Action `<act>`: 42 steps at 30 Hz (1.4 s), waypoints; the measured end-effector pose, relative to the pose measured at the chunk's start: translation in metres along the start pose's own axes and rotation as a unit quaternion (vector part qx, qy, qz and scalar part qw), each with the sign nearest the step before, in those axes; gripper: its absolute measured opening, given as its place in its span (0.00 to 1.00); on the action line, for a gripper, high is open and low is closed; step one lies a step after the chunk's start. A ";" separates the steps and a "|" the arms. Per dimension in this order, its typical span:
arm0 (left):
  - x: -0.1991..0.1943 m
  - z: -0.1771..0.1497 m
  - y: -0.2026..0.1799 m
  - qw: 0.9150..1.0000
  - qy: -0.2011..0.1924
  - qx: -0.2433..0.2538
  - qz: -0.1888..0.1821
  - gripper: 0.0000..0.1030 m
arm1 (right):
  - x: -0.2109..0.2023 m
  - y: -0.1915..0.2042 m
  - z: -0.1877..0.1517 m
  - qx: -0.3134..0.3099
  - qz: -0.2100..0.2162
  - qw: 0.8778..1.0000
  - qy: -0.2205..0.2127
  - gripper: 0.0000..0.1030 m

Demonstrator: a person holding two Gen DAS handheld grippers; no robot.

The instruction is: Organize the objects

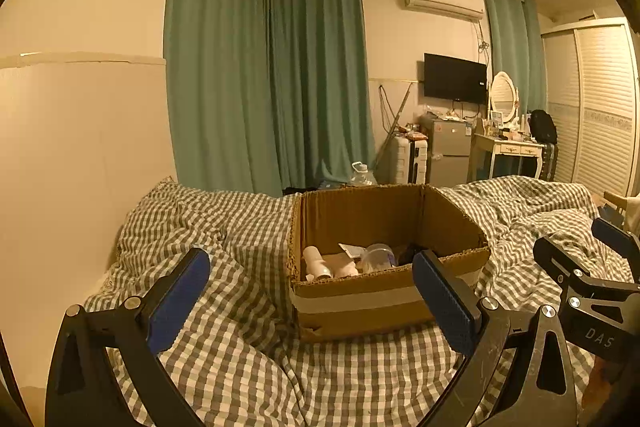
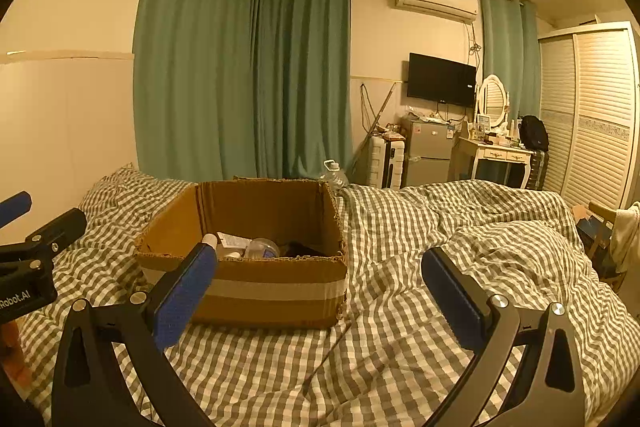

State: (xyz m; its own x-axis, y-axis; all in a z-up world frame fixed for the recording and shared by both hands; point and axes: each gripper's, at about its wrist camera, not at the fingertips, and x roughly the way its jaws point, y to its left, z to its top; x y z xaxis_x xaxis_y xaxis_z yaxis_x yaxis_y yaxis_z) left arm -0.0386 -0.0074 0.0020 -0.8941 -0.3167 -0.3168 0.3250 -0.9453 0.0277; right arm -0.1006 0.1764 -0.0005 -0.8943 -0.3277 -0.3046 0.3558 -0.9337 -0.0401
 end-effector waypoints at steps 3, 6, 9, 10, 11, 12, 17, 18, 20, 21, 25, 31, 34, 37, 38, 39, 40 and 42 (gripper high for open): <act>0.000 -0.003 -0.001 1.000 0.001 0.005 -0.001 1.00 | -0.002 0.001 0.000 0.000 0.001 1.000 -0.001 1.00; 0.003 -0.005 -0.001 1.000 0.006 0.009 0.003 1.00 | -0.002 0.001 0.001 0.002 0.002 1.000 0.000 1.00; 0.002 -0.004 0.000 1.000 0.005 0.006 0.002 1.00 | -0.002 0.002 0.000 0.002 0.006 1.000 0.001 1.00; 0.001 -0.004 0.000 1.000 0.004 0.006 0.003 1.00 | -0.002 0.002 0.000 0.001 0.005 1.000 0.000 1.00; 0.001 -0.004 0.000 1.000 0.003 0.007 0.003 1.00 | -0.002 0.002 0.001 0.001 0.004 1.000 0.000 1.00; 0.001 -0.004 0.000 1.000 0.003 0.007 0.004 1.00 | -0.002 0.001 0.001 0.002 0.003 1.000 0.000 1.00; 0.002 -0.003 0.002 1.000 0.016 0.005 -0.006 1.00 | -0.003 -0.002 0.001 0.013 0.008 1.000 0.001 1.00; 0.003 -0.003 0.003 1.000 0.016 0.001 -0.007 1.00 | -0.003 -0.003 0.002 0.013 0.008 1.000 0.002 1.00; 0.004 -0.003 0.003 1.000 0.018 0.000 -0.006 1.00 | -0.002 -0.002 0.002 0.012 0.005 1.000 0.003 1.00; 0.004 -0.004 0.002 1.000 0.019 0.002 -0.004 1.00 | -0.002 -0.002 0.001 0.013 0.007 1.000 0.004 1.00; 0.004 -0.005 0.000 1.000 0.023 0.012 -0.003 1.00 | -0.001 -0.001 0.001 0.011 0.013 1.000 0.007 1.00; 0.003 -0.005 0.000 1.000 0.020 0.011 -0.002 1.00 | 0.000 -0.002 0.000 0.017 0.017 1.000 0.011 1.00; 0.003 -0.005 0.002 1.000 0.017 0.006 0.000 1.00 | 0.000 -0.004 -0.001 0.020 0.019 1.000 0.011 1.00; 0.003 -0.005 0.003 1.000 0.016 0.003 -0.001 1.00 | 0.002 -0.005 -0.001 0.021 0.017 1.000 0.012 1.00; 0.003 -0.005 0.003 1.000 0.015 0.002 0.000 1.00 | 0.003 -0.004 -0.002 0.021 0.019 1.000 0.014 1.00; 0.003 -0.005 0.002 1.000 0.015 0.004 0.002 1.00 | 0.003 -0.004 -0.002 0.020 0.018 1.000 0.015 1.00; 0.003 -0.005 0.001 1.000 0.016 0.005 0.003 1.00 | 0.003 -0.003 -0.003 0.018 0.017 1.000 0.016 1.00; 0.003 -0.006 0.000 1.000 0.016 0.010 0.005 1.00 | 0.004 -0.002 -0.004 0.014 0.017 1.000 0.018 1.00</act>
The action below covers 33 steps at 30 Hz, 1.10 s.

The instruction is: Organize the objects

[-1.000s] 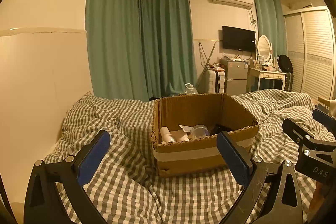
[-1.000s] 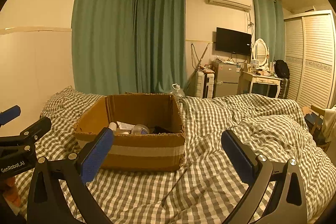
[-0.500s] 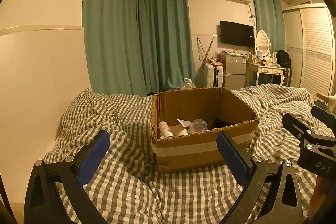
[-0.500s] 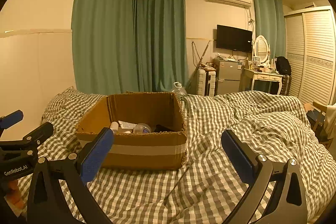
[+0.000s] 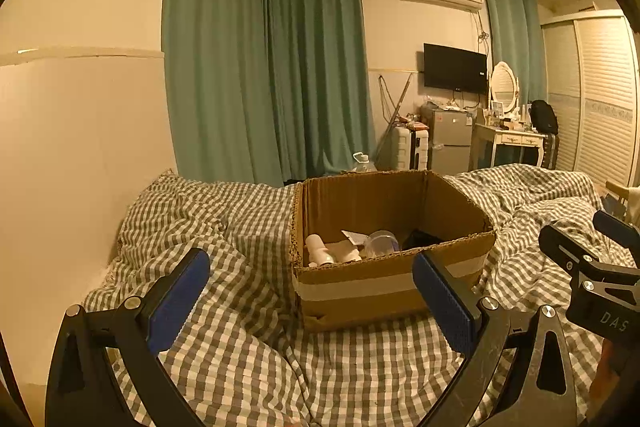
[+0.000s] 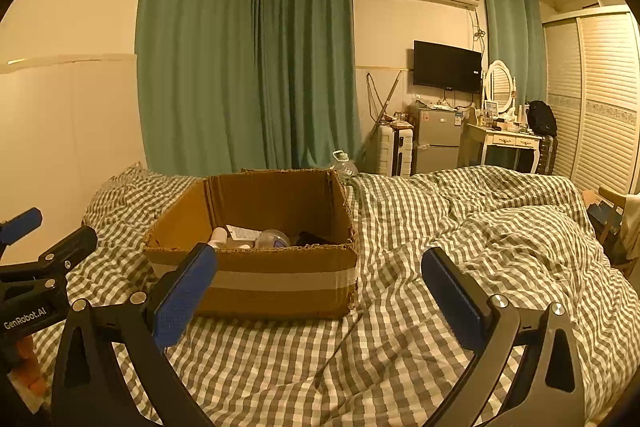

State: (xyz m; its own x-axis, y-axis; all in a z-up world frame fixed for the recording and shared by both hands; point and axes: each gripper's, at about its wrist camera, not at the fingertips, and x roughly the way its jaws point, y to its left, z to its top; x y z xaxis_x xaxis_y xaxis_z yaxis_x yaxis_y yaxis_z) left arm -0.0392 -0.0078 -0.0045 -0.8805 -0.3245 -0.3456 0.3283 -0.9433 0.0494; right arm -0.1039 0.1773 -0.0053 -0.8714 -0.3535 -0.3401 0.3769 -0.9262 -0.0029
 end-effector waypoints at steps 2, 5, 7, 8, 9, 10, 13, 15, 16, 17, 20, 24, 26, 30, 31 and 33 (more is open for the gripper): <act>0.000 0.000 0.000 1.000 0.001 0.002 0.002 1.00 | 0.000 0.001 0.000 -0.002 -0.001 1.000 0.001 1.00; 0.000 0.000 -0.001 1.000 0.001 0.003 0.001 1.00 | -0.001 0.002 0.000 -0.003 -0.001 1.000 -0.001 1.00; 0.000 0.000 -0.002 1.000 0.003 0.004 -0.001 1.00 | -0.001 0.002 0.000 -0.004 -0.003 1.000 -0.002 1.00; 0.000 0.000 -0.002 1.000 0.003 0.004 0.000 1.00 | -0.001 0.002 0.000 -0.004 -0.004 1.000 -0.003 1.00; 0.000 0.000 -0.001 1.000 0.004 0.004 0.000 1.00 | -0.002 0.002 0.001 -0.004 -0.003 1.000 -0.002 1.00; 0.000 0.000 -0.001 1.000 0.004 0.004 0.000 1.00 | -0.002 0.002 0.001 -0.003 -0.003 1.000 -0.002 1.00; 0.002 -0.001 0.001 1.000 0.009 -0.002 -0.005 1.00 | -0.003 0.002 0.001 -0.003 -0.003 1.000 -0.006 1.00; 0.005 -0.002 0.002 1.000 0.014 -0.007 -0.006 1.00 | -0.002 0.001 0.001 -0.002 -0.004 1.000 -0.004 1.00; 0.005 -0.002 0.002 1.000 0.016 -0.008 -0.007 1.00 | -0.003 0.001 0.001 -0.002 -0.004 1.000 -0.005 1.00; 0.005 -0.002 0.003 1.000 0.018 -0.009 -0.008 1.00 | -0.004 0.000 0.001 0.000 -0.006 1.000 -0.008 1.00; 0.005 -0.004 0.002 1.000 0.016 -0.007 -0.007 1.00 | -0.004 0.000 0.001 0.001 -0.003 1.000 -0.008 1.00; 0.003 -0.005 0.001 1.000 0.015 -0.006 -0.006 1.00 | -0.005 0.002 0.001 -0.004 -0.004 1.000 -0.008 1.00; 0.003 -0.005 0.001 1.000 0.015 -0.007 -0.004 1.00 | -0.004 0.002 0.001 -0.002 -0.004 1.000 -0.006 1.00; 0.004 -0.007 0.001 1.000 0.017 -0.005 -0.001 1.00 | -0.001 0.003 0.000 -0.004 -0.003 1.000 -0.001 1.00; 0.005 -0.008 0.001 1.000 0.018 -0.004 0.000 1.00 | -0.001 0.004 0.000 -0.005 -0.003 1.000 0.000 1.00; 0.006 -0.008 0.000 1.000 0.020 -0.001 0.002 1.00 | 0.000 0.006 -0.001 -0.008 -0.004 1.000 0.002 1.00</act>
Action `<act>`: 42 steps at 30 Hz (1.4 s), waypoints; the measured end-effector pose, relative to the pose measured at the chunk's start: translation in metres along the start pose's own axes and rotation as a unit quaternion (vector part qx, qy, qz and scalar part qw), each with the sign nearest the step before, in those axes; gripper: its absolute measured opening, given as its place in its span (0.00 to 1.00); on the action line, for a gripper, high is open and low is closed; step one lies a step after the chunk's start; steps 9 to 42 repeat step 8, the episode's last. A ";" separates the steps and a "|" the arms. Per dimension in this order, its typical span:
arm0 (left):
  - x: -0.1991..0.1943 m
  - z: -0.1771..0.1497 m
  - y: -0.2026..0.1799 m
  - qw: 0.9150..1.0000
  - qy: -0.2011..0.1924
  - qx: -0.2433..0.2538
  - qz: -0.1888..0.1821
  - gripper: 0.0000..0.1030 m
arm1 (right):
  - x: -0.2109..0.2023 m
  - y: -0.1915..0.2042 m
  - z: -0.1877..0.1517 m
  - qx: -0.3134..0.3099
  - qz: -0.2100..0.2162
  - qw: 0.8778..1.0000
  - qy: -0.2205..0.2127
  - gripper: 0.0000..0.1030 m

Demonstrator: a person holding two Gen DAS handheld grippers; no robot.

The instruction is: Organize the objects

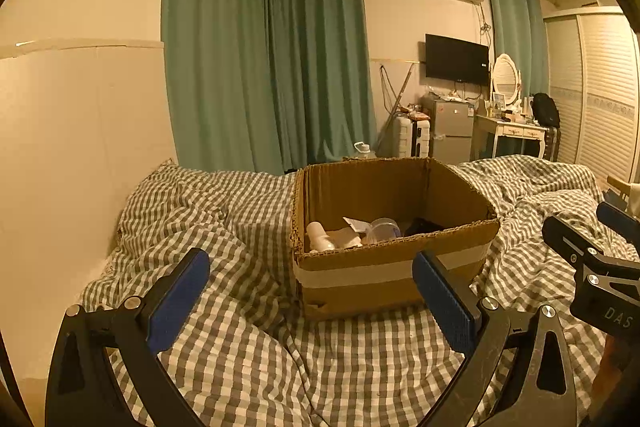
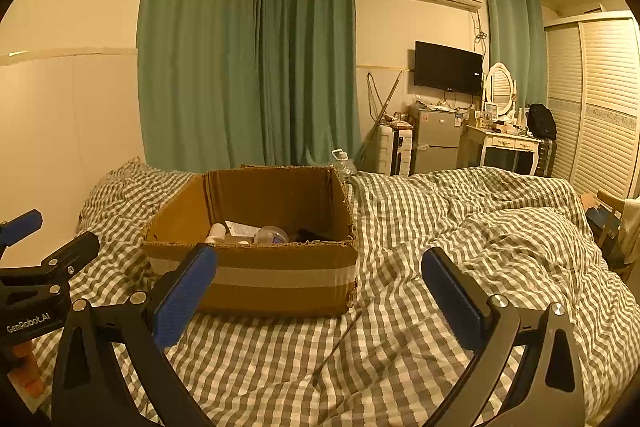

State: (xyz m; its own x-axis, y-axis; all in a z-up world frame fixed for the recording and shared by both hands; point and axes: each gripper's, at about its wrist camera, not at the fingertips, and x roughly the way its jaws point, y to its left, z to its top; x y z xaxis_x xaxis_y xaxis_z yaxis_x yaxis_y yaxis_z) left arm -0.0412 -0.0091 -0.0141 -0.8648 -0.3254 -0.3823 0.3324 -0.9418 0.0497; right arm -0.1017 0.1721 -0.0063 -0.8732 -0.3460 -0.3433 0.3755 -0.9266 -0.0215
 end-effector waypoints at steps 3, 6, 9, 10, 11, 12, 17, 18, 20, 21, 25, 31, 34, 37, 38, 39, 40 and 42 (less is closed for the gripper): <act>0.000 -0.002 -0.002 1.000 -0.001 0.008 -0.001 1.00 | 0.001 0.002 -0.001 -0.005 0.003 1.000 0.002 1.00; -0.002 -0.002 -0.001 1.000 -0.010 0.007 0.009 1.00 | -0.001 0.006 -0.001 -0.010 0.004 1.000 -0.005 1.00; -0.002 -0.001 0.000 1.000 -0.008 0.003 0.007 1.00 | -0.001 0.007 -0.001 -0.011 0.007 1.000 -0.006 1.00; -0.002 -0.001 0.000 1.000 -0.008 0.003 0.007 1.00 | -0.001 0.007 -0.001 -0.011 0.007 1.000 -0.006 1.00; -0.002 -0.001 0.000 1.000 -0.008 0.003 0.007 1.00 | -0.001 0.007 -0.001 -0.011 0.007 1.000 -0.006 1.00; -0.002 -0.001 0.000 1.000 -0.008 0.003 0.007 1.00 | -0.001 0.007 -0.001 -0.011 0.007 1.000 -0.006 1.00; -0.002 -0.001 0.000 1.000 -0.008 0.003 0.007 1.00 | -0.001 0.007 -0.001 -0.011 0.007 1.000 -0.006 1.00; -0.002 -0.001 0.000 1.000 -0.008 0.003 0.007 1.00 | -0.001 0.007 -0.001 -0.011 0.007 1.000 -0.006 1.00; -0.002 -0.001 0.000 1.000 -0.008 0.003 0.007 1.00 | -0.001 0.007 -0.001 -0.011 0.007 1.000 -0.006 1.00; -0.002 -0.001 0.000 1.000 -0.008 0.003 0.007 1.00 | -0.001 0.007 -0.001 -0.011 0.007 1.000 -0.006 1.00; -0.002 -0.001 0.000 1.000 -0.008 0.003 0.007 1.00 | -0.001 0.007 -0.001 -0.011 0.007 1.000 -0.006 1.00; -0.002 -0.001 0.000 1.000 -0.008 0.003 0.007 1.00 | -0.001 0.007 -0.001 -0.011 0.007 1.000 -0.006 1.00; -0.002 -0.001 0.000 1.000 -0.008 0.003 0.007 1.00 | -0.001 0.007 -0.001 -0.011 0.007 1.000 -0.006 1.00; -0.002 -0.001 0.000 1.000 -0.008 0.003 0.007 1.00 | -0.001 0.007 -0.001 -0.011 0.007 1.000 -0.006 1.00; -0.002 -0.001 0.000 1.000 -0.008 0.003 0.007 1.00 | -0.001 0.007 -0.001 -0.011 0.007 1.000 -0.006 1.00; -0.002 -0.001 0.000 1.000 -0.008 0.003 0.007 1.00 | -0.001 0.007 -0.001 -0.011 0.007 1.000 -0.006 1.00; -0.002 -0.001 0.000 1.000 -0.008 0.003 0.007 1.00 | -0.001 0.007 -0.001 -0.011 0.007 1.000 -0.006 1.00; -0.002 -0.001 0.000 1.000 -0.008 0.003 0.007 1.00 | -0.001 0.007 -0.001 -0.011 0.007 1.000 -0.006 1.00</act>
